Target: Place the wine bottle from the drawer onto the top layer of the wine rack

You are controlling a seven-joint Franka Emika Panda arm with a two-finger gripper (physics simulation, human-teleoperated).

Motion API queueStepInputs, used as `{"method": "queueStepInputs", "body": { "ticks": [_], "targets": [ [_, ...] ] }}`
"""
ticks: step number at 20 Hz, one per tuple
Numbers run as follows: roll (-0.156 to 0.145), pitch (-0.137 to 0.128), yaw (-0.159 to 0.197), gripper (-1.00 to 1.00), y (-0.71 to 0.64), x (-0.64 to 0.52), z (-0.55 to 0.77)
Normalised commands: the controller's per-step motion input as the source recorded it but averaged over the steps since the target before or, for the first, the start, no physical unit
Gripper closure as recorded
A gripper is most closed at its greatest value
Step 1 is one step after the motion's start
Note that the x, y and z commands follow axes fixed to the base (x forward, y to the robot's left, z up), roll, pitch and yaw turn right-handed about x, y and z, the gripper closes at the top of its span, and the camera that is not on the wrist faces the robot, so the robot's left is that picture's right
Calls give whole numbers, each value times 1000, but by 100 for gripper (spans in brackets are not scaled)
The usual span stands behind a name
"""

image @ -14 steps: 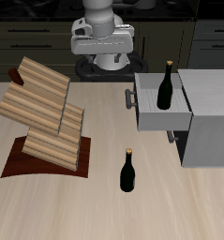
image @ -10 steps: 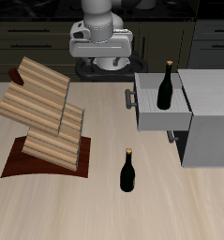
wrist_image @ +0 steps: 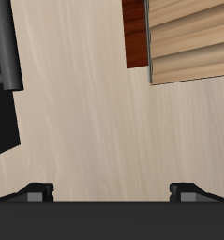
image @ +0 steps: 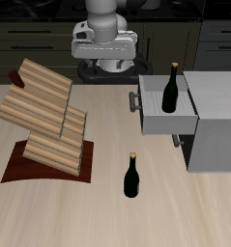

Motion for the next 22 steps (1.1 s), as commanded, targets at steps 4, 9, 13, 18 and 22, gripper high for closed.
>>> {"method": "queueStepInputs", "body": {
  "ticks": [4, 9, 13, 18, 22],
  "targets": [
    [11, -2, 32, -100, 103, -5, -101],
    [-9, -8, 52, -100, 105, -32, -49],
    [5, -39, 33, -100, 242, -175, 149],
    [10, -53, 11, -100, 174, -165, 162],
    [6, -35, 15, -100, 281, -77, 85]
  ]
}}
